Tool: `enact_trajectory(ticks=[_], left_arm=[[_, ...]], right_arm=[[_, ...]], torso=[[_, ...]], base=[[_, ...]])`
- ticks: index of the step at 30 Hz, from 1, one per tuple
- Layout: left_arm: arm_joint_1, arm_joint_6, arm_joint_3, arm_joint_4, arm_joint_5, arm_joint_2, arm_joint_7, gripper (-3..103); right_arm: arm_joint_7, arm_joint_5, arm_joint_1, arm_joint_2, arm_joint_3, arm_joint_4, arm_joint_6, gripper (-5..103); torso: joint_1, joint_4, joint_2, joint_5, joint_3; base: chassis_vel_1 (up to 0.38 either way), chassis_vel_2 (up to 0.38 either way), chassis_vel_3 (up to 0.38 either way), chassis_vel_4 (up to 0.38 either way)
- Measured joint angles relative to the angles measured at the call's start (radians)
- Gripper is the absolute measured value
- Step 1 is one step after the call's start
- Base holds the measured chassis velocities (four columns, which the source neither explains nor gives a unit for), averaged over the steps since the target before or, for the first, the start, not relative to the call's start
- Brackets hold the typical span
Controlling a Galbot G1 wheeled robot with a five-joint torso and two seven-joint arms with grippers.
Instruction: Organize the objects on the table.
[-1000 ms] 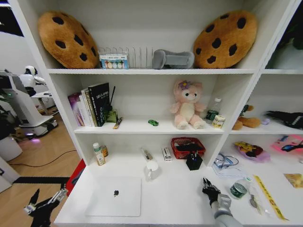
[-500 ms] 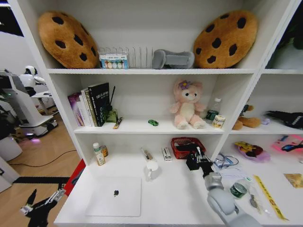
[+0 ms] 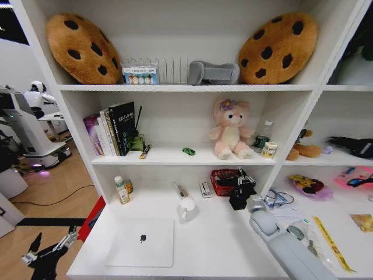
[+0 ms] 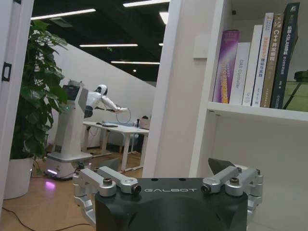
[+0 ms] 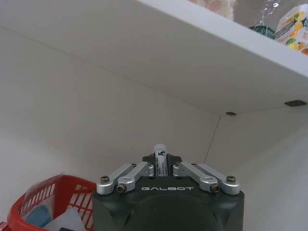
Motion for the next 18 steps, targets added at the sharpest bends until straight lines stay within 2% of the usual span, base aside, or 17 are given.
enact_trajectory(ticks=[7, 14, 16, 17, 18], left_arm=[[-0.009, 0.005, 0.014, -0.006, 0.01, -0.002, -0.001, 100], [-0.01, 0.006, 0.014, -0.001, 0.01, -0.002, -0.001, 100], [-0.012, 0.006, 0.016, 0.002, 0.01, -0.002, -0.001, 100], [-0.012, 0.006, 0.016, 0.002, 0.01, -0.002, -0.001, 100], [-0.012, 0.006, 0.017, 0.003, 0.011, -0.002, -0.001, 100]], right_arm=[[-0.026, -0.024, 0.007, 0.0, -0.004, -0.051, 0.047, 12], [-0.013, -0.036, -0.003, 0.001, -0.002, -0.054, 0.049, 10], [-0.014, -0.039, -0.011, 0.001, -0.001, -0.045, 0.049, 20], [-0.014, -0.039, -0.011, 0.001, -0.001, -0.045, 0.049, 20], [-0.014, -0.041, -0.013, 0.002, -0.001, -0.043, 0.049, 25]], torso=[[0.0, 0.0, 0.0, -0.0001, 0.0], [0.0, 0.0002, 0.0, -0.0001, 0.0], [0.0, 0.0001, 0.0, -0.0001, 0.0], [0.0, 0.0001, 0.0, -0.0001, 0.0], [0.0, 0.0001, 0.0, -0.0002, 0.0]], base=[[0.0, 0.0, 0.0, 0.0], [0.0, 0.0, 0.0, 0.0], [0.0, 0.0, 0.0, 0.0], [0.0, 0.0, 0.0, 0.0], [0.0, 0.0, 0.0, 0.0]])
